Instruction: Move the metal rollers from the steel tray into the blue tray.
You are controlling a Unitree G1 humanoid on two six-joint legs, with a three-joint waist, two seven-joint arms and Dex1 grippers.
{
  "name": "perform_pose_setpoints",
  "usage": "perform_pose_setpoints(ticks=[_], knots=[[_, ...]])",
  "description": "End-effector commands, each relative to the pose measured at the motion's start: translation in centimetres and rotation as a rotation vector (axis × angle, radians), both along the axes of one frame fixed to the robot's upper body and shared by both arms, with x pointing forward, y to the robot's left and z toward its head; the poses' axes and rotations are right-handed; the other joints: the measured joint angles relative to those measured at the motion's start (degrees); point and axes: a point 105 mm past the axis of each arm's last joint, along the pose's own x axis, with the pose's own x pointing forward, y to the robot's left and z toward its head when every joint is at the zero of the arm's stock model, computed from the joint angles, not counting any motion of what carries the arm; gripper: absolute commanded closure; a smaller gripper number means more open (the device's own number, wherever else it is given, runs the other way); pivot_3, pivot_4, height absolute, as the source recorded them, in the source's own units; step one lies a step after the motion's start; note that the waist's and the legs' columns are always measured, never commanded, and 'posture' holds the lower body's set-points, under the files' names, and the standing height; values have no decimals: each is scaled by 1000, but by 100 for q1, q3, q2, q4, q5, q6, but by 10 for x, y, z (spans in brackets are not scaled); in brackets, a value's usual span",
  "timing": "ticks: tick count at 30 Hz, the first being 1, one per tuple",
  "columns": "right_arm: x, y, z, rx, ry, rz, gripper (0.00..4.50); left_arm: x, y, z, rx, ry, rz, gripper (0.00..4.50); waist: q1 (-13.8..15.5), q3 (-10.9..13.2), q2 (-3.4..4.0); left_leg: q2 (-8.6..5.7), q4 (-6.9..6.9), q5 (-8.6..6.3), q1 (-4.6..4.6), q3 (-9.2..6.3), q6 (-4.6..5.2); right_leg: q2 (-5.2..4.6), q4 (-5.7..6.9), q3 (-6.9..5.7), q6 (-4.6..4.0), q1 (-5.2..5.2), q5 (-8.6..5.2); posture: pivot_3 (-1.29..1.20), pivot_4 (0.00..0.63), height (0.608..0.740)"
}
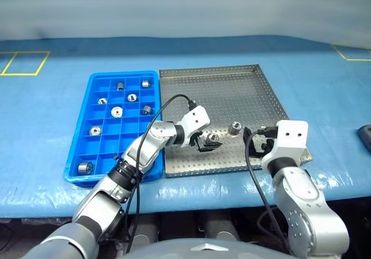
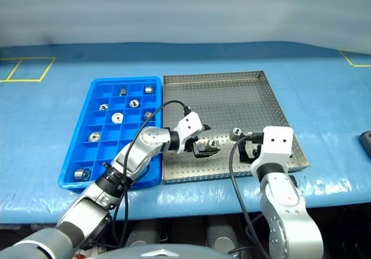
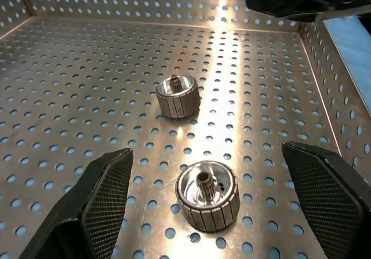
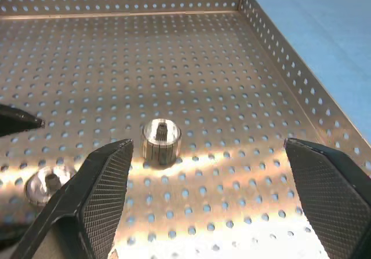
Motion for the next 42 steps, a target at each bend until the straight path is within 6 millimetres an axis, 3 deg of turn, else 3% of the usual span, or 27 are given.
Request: perform_pose_setpoints(ticks=[1,5,12,15,21,22,28,30,34,42], knots=[[-12,18,3,0,-14,134,90,-1,-10,5,-27,-22,-19,0,-59,0,0,1,3,1,0,2,4,-4,0,2,3,0,2,-169,150,740],[-25,37,-7,2,19,279,90,1,-14,-1,-30,-4,-4,0,-138,0,-1,4,7,2,2,7,15,-16,-1,8,8,3,5,-178,150,740],[-25,46,-4,16,3,305,90,13,-20,-17,22,29,87,0,-177,0,-4,2,7,2,3,7,15,-10,0,8,9,2,5,-177,150,740],[-23,49,-3,15,0,316,0,18,-21,-22,33,39,129,596,-172,0,-5,-3,7,2,1,7,16,-10,-1,8,10,0,6,-167,150,740],[-20,52,-1,7,-1,328,0,16,-20,-22,28,38,123,2591,-155,-1,-6,-2,5,2,1,7,16,-10,-2,9,10,1,6,-151,150,740],[-19,52,0,5,-2,331,0,15,-19,-17,10,36,120,2755,-151,-1,-6,-2,6,2,1,7,16,-10,-2,9,10,1,6,-127,150,740],[-13,64,5,3,-7,401,0,24,-8,20,-128,25,189,2742,-93,0,-7,1,7,3,1,7,16,-9,1,9,11,0,7,-32,150,740],[-8,71,6,-4,-6,443,0,31,3,37,-188,5,252,2742,-38,0,-8,1,7,3,2,4,16,-9,1,8,12,3,8,-3,150,740],[3,89,10,-8,-19,563,0,42,44,64,-238,-98,432,2742,54,1,-8,-2,6,3,2,4,17,-6,0,9,16,3,11,70,150,740],[12,121,13,-16,-25,781,0,35,124,70,-186,-211,785,2742,424,5,-16,-6,2,3,-1,-3,16,-6,-3,2,38,4,24,215,150,740]])
